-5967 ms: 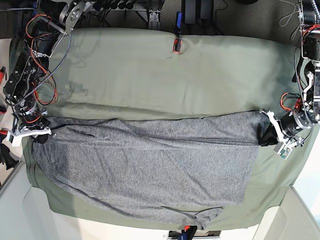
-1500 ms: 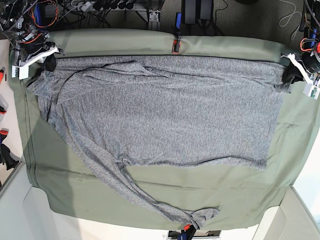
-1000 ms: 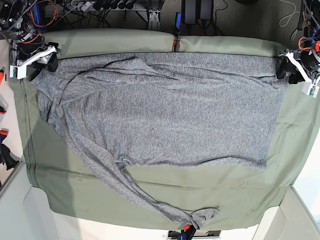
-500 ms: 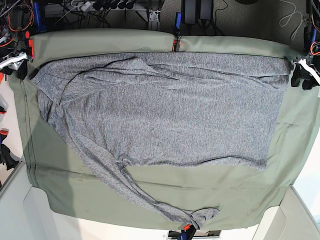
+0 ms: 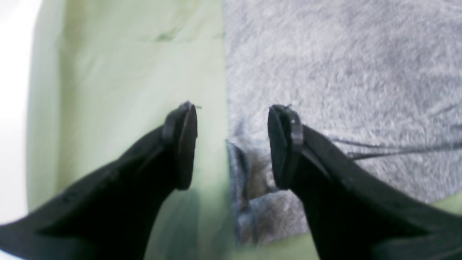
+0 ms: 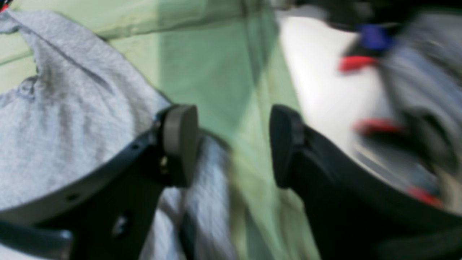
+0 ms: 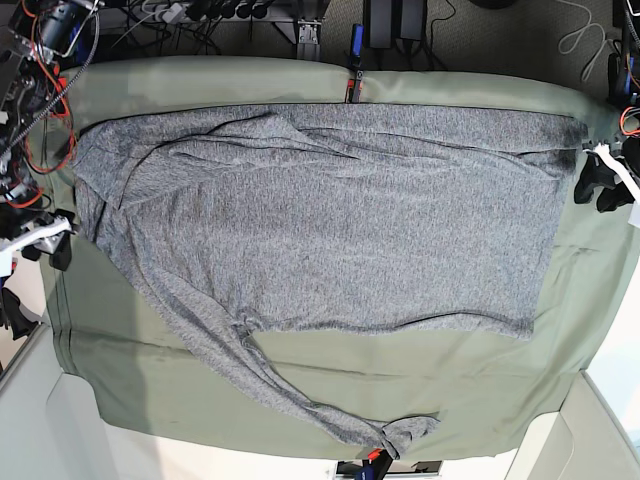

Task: Fold the T-shirt properly
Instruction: 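Move both grippers to the shirt's side edges midway and grasp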

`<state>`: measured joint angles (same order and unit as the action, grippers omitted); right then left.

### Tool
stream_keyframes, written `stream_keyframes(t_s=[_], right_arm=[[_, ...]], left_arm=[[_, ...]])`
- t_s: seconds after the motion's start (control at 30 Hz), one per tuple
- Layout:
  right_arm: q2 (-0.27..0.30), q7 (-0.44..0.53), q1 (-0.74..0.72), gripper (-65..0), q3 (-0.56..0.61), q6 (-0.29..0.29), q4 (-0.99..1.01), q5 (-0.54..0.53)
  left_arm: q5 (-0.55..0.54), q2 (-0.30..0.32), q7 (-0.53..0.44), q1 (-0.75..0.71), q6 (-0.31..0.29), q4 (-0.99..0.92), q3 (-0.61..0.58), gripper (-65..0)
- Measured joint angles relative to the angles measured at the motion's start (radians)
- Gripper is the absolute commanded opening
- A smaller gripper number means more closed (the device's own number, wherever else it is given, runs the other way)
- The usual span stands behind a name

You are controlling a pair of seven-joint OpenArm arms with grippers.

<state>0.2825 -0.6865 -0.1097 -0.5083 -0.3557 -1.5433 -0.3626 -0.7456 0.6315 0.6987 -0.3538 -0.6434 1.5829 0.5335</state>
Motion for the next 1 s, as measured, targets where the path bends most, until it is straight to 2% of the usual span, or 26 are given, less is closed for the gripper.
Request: stream_keyframes(t_s=[0.1, 0.23, 0.4, 0.43, 0.57, 0.7, 0.8, 0.9, 1.0], right_arm=[[0.000, 0.023, -0.098, -32.9, 0.078, 0.019, 0.154, 0.062], [0.003, 0.026, -0.183, -32.9, 0.168, 0.021, 0.301, 0.067], [-0.006, 0.031, -0.205, -32.9, 0.283, 0.020, 0.391, 0.065], [-0.013, 0.056, -0.201, -32.9, 0.294, 0.023, 0.397, 0.073], [-0.024, 0.056, -0.211, -32.9, 0.308, 0.024, 0.414, 0.072], [-0.035, 0.064, -0.206, -32.9, 0.308, 0.023, 0.412, 0.071], [-0.047, 0.070, -0.201, -32.9, 0.306, 0.023, 0.411, 0.071], [-0.055, 0.074, -0.199, -32.9, 0.306, 0.024, 0.411, 0.071], [-0.056, 0.075, -0.199, -32.9, 0.306, 0.023, 0.411, 0.072]], left_arm=[[0.077, 0.008, -0.042, 0.021, 0.000, 0.000, -0.062, -30.6], [0.111, 0.008, -0.060, 0.082, 0.029, -0.010, -0.121, -30.0], [0.125, 0.011, -0.063, 0.201, 0.060, -0.117, -0.171, -28.1], [0.127, 0.011, -0.063, 0.232, 0.058, -0.151, -0.189, -28.0], [0.151, 0.009, -0.068, 0.401, 0.059, -0.310, -0.293, -28.1], [0.227, 0.008, -0.185, 0.583, 0.118, -0.509, -0.398, -28.1], [0.250, 0.010, -0.279, 0.688, 0.119, -0.686, -0.456, -28.1], [0.324, -0.004, -0.401, 0.783, 0.150, -0.860, -0.510, -28.1], [0.349, -0.031, -0.428, 0.864, 0.185, -1.003, -0.551, -28.1]])
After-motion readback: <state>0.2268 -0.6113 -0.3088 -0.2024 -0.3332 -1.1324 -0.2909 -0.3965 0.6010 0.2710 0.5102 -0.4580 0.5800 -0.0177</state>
